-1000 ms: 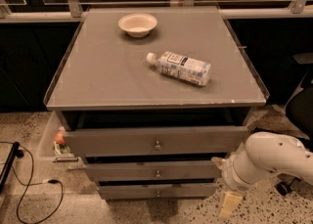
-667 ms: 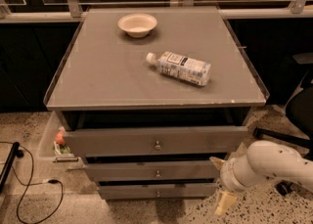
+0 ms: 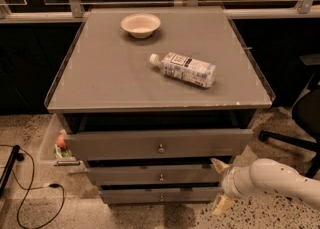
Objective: Open middle drawer
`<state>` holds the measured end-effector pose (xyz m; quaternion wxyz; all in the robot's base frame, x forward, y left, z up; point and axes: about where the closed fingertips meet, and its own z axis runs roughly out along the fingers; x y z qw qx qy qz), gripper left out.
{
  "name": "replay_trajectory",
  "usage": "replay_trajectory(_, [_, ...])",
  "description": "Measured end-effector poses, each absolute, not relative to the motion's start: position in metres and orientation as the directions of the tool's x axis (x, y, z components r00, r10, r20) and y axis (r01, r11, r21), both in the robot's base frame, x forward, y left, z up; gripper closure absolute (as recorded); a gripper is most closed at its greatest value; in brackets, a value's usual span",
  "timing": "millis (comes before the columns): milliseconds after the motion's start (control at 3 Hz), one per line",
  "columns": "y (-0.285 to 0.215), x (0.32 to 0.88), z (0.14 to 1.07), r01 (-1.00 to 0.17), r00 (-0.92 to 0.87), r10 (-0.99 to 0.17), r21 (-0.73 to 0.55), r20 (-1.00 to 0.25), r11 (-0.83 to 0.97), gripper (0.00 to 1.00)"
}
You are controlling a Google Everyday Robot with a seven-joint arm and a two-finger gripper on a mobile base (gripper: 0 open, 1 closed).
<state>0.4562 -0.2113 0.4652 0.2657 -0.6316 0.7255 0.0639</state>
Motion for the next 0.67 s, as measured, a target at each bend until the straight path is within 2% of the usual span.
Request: replay_trajectory(667, [-0.211, 0.455, 0.445, -0.945, -0.06, -0.883, -0.259, -0.465, 0.2, 0.0])
